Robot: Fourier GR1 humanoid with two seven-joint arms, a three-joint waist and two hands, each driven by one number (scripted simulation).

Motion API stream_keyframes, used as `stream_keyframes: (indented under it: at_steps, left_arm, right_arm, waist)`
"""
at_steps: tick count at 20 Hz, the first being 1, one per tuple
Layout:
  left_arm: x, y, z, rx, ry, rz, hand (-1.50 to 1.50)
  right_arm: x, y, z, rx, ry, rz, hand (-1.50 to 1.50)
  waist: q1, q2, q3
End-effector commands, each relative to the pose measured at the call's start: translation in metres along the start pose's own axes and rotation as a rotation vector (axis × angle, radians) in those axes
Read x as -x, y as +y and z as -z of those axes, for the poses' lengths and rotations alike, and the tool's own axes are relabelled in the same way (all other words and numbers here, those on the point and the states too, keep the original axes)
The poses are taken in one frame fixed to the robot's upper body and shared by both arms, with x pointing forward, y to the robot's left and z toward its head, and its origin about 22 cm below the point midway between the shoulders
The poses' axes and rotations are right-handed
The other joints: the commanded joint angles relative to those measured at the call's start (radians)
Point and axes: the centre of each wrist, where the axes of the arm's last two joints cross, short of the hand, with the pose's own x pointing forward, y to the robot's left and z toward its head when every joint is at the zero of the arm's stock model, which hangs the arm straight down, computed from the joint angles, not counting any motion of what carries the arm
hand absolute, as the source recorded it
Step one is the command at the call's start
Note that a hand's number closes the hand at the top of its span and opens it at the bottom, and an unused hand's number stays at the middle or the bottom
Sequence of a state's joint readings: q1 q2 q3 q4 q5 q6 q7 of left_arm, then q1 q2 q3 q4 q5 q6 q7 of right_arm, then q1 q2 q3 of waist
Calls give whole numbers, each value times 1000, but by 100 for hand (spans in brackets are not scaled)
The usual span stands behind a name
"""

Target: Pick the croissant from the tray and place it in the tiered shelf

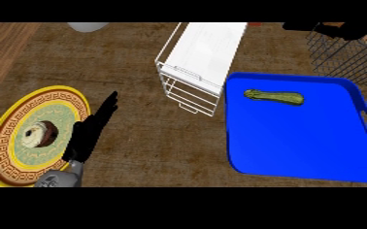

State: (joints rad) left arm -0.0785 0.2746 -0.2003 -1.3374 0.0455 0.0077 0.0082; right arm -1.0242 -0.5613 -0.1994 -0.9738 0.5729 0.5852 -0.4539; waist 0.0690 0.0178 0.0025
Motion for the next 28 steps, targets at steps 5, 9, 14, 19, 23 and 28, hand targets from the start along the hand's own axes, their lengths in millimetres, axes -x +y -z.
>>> stream_keyframes:
  at_steps: [5, 9, 14, 19, 23, 28]
  left_arm:
    - [6, 9, -4, 27, 33, 1, 0]
    - [2, -12, 2, 14, 19, 3, 0]
    - [-15, -8, 4, 27, -4, 14, 0]
    - [-1, 0, 10, 20, -1, 31, 0]
    - [-12, -3, 3, 21, 3, 23, 0]
    - [-12, 1, 6, 17, -14, 36, 0]
  right_arm:
    - [-18, -4, 70, 49, -2, -3, 150]
    - [-42, 15, 110, 43, 11, 2, 150]
    - [-50, 33, 130, 21, -29, -41, 150]
    - [-59, 71, 149, -41, -70, -76, 150]
    - [-69, 81, 160, -97, -37, -90, 150]
    - [-68, 117, 166, -192, -40, -97, 150]
  waist:
    - [0, 4, -3]
    - [2, 5, -4]
    - [15, 9, -3]
    - [23, 21, -5]
    - [30, 15, -4]
    - [43, 23, -4]
